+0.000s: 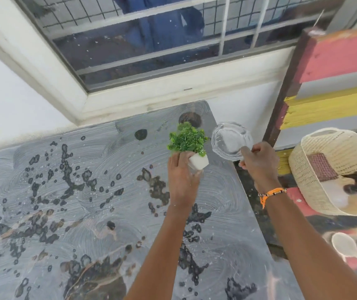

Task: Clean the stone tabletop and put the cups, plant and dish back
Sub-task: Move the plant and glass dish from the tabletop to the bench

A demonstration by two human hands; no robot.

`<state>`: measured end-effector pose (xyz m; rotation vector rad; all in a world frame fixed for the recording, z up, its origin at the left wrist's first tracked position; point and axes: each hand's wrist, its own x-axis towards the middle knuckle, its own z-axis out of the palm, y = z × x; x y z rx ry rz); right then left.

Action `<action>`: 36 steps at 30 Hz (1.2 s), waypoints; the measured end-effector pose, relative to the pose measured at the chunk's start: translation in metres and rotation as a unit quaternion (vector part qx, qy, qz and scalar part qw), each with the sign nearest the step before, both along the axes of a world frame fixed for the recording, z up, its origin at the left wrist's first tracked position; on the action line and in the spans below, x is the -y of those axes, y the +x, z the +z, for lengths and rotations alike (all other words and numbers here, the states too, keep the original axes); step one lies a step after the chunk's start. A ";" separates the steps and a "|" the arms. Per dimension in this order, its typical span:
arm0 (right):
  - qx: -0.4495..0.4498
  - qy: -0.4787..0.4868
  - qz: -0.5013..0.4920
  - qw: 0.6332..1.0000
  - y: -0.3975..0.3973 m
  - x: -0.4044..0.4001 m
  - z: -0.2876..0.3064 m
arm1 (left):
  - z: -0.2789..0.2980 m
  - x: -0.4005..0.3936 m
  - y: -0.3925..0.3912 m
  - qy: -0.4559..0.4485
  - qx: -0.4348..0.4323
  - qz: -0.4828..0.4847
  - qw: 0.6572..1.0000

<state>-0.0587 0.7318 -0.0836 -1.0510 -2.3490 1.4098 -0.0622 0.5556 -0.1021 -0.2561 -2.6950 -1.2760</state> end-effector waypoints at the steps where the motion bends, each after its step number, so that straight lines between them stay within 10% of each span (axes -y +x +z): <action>1: 0.000 0.000 -0.002 1.000 0.010 -0.009 0.002 | 0.000 -0.011 0.007 -0.012 -0.016 -0.020 1.000; 14: 0.030 -0.046 -0.194 0.980 0.211 -0.235 -0.009 | -0.006 -0.246 0.134 -0.146 -0.159 -0.195 0.957; 36: 0.166 -0.123 -0.323 0.923 0.341 -0.434 -0.204 | -0.167 -0.507 0.258 -0.314 -0.002 -0.250 0.916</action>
